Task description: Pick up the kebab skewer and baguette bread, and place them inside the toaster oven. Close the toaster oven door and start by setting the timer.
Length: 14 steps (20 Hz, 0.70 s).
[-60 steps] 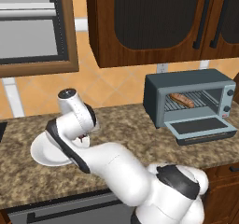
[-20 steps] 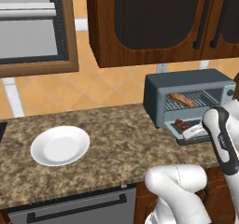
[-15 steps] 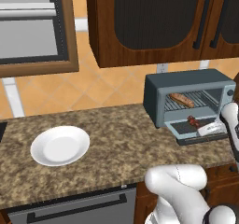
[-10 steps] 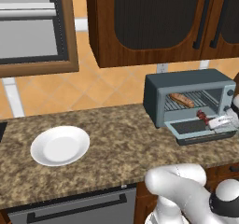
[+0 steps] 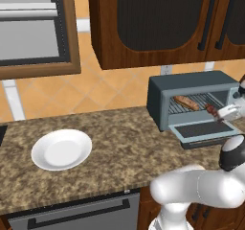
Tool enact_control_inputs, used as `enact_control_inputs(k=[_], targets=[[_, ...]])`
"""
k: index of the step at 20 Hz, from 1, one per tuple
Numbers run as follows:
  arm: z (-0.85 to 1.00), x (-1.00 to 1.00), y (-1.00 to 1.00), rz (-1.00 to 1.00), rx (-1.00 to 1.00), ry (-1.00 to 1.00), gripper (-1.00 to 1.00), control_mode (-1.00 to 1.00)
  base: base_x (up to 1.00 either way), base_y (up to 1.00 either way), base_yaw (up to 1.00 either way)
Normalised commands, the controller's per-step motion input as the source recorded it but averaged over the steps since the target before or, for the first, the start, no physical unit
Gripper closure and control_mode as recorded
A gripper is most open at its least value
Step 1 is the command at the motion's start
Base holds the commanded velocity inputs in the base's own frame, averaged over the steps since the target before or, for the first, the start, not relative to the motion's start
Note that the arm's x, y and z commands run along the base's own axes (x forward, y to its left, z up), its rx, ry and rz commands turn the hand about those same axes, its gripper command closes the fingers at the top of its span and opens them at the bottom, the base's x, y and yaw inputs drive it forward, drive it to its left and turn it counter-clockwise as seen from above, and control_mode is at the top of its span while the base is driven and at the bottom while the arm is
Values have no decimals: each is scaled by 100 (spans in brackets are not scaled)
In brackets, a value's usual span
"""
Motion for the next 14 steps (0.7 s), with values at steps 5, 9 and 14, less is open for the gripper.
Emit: enact_control_inputs(k=[5,9,14], targets=[[-12,31,-25,-15,-7,-3,100,-100,0,0,0],[-6,31,0,-25,-16,-6,100,-100,0,0,0],[-22,24,0,-18,-21,-15,100,-100,0,0,0]])
